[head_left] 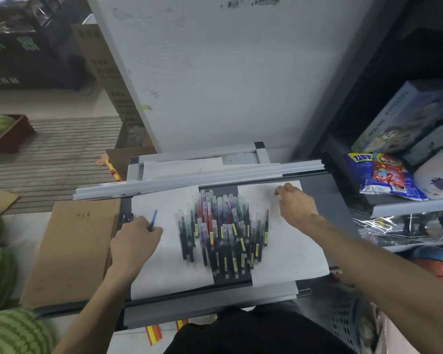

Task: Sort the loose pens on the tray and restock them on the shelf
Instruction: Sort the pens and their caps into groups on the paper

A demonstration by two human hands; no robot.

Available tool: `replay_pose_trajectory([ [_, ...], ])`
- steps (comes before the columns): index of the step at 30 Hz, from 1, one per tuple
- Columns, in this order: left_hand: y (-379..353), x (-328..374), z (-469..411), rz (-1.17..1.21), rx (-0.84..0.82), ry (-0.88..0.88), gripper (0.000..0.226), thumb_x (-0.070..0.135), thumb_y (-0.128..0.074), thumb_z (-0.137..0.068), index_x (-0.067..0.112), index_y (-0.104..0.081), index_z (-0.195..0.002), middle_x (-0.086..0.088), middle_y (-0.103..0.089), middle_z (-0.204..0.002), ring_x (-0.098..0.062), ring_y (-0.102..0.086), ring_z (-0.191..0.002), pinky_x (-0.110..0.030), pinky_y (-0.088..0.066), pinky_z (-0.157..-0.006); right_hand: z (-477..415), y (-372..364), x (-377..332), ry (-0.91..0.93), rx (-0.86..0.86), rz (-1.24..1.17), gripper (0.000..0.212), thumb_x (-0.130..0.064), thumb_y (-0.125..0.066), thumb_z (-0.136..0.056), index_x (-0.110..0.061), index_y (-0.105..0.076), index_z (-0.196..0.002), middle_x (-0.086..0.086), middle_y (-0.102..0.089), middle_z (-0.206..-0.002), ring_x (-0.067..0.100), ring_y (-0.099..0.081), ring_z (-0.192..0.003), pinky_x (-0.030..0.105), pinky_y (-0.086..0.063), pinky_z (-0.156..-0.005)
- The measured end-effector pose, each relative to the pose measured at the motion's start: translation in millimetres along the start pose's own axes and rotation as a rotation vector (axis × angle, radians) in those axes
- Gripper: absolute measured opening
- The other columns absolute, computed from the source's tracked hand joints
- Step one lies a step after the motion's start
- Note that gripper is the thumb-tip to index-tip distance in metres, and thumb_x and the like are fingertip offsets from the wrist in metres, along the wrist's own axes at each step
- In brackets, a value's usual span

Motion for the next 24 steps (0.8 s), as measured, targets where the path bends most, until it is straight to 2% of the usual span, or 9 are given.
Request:
replay_pose_trajectory([
  [2,6,11,13,0.020,-0.012,-0.032,0.016,0.037,-0.056,-0.095,0.023,-0.063,-0.093,0.003,-0.063,-0.078,-0.016,-0.053,-0.063,-0.030,-0.041,-0.063,-9,3,0,0.033,-0.004,0.059,0.056,0.006,-0.054,-0.089,-0.023,-0.056,-0.137,0.000,-0.052,-0.136,0.024,-0.060,-0.113,0.044,-0.058,-0.080],
  [5,11,22,29,0.080,-0.031,-0.075,0.015,0.038,-0.054,-0.095,0.024,-0.061,-0.092,0.003,-0.064,-0.083,-0.023,-0.057,-0.072,-0.035,-0.045,-0.068,-20,11,-6,0.056,0.010,0.090,0.052,0.003,-0.057,-0.091,-0.023,-0.056,-0.137,-0.001,-0.051,-0.136,0.025,-0.061,-0.112,0.039,-0.053,-0.073],
  [9,11,31,45,0.209,-0.066,-0.163,0.016,0.035,-0.050,-0.101,0.025,-0.059,-0.092,0.007,-0.063,-0.074,-0.016,-0.057,-0.063,-0.034,-0.041,-0.059,-22,13,-16,0.043,-0.045,0.135,0.040,0.000,-0.055,-0.095,-0.016,-0.059,-0.131,0.003,-0.056,-0.131,0.028,-0.062,-0.112,0.044,-0.054,-0.079],
  [12,8,34,52,0.278,-0.099,-0.199,0.023,0.029,-0.044,-0.104,0.024,-0.057,-0.087,0.002,-0.063,-0.068,-0.018,-0.058,-0.058,-0.037,-0.043,-0.053,-19,14,-21,0.008,-0.077,0.169,0.042,0.005,-0.051,-0.095,-0.012,-0.055,-0.134,0.007,-0.054,-0.135,0.034,-0.063,-0.116,0.050,-0.054,-0.084],
  [16,9,36,57,0.345,-0.110,-0.182,0.028,0.024,-0.040,-0.107,0.020,-0.059,-0.086,-0.001,-0.060,-0.065,-0.017,-0.050,-0.055,-0.032,-0.033,-0.051,-17,11,-16,-0.016,-0.047,0.160,0.033,-0.004,-0.049,-0.098,-0.014,-0.059,-0.128,0.007,-0.062,-0.126,0.034,-0.066,-0.108,0.048,-0.055,-0.082],
  [19,11,40,58,0.388,-0.123,-0.190,0.030,0.028,-0.042,-0.108,0.020,-0.059,-0.085,0.001,-0.061,-0.067,-0.015,-0.050,-0.057,-0.030,-0.035,-0.051,-14,12,-11,-0.040,0.022,-0.033,0.020,-0.022,-0.048,-0.102,-0.014,-0.060,-0.116,0.007,-0.069,-0.113,0.031,-0.067,-0.095,0.042,-0.057,-0.079],
  [21,14,43,59,0.455,-0.126,-0.240,0.030,0.036,-0.046,-0.107,0.023,-0.060,-0.083,0.001,-0.063,-0.069,-0.016,-0.053,-0.058,-0.035,-0.040,-0.055,-7,17,-16,-0.044,0.051,-0.286,0.024,-0.032,-0.055,-0.103,-0.014,-0.061,-0.117,0.005,-0.072,-0.110,0.027,-0.068,-0.093,0.039,-0.058,-0.081],
  [23,21,49,61,0.508,-0.121,-0.317,0.025,0.039,-0.050,-0.106,0.028,-0.062,-0.087,0.003,-0.065,-0.071,-0.017,-0.056,-0.059,-0.034,-0.043,-0.057,9,29,-27,-0.020,0.081,-0.568,0.024,-0.034,-0.065,-0.100,-0.015,-0.065,-0.115,-0.002,-0.073,-0.105,0.017,-0.068,-0.091,0.033,-0.056,-0.087],
  [24,27,53,64,0.533,-0.126,-0.363,0.021,0.038,-0.052,-0.106,0.030,-0.063,-0.090,0.006,-0.064,-0.070,-0.016,-0.054,-0.057,-0.028,-0.040,-0.055,20,36,-34,-0.001,0.095,-0.690,0.020,-0.032,-0.070,-0.098,-0.017,-0.068,-0.112,-0.006,-0.072,-0.103,0.011,-0.067,-0.089,0.030,-0.055,-0.088],
])
Point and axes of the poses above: each hand's wrist, its own z-axis away from the middle knuckle, its own y-axis out of the back of the hand, x = y × z, the point moved 3 cm from there along -z, towards the middle knuckle
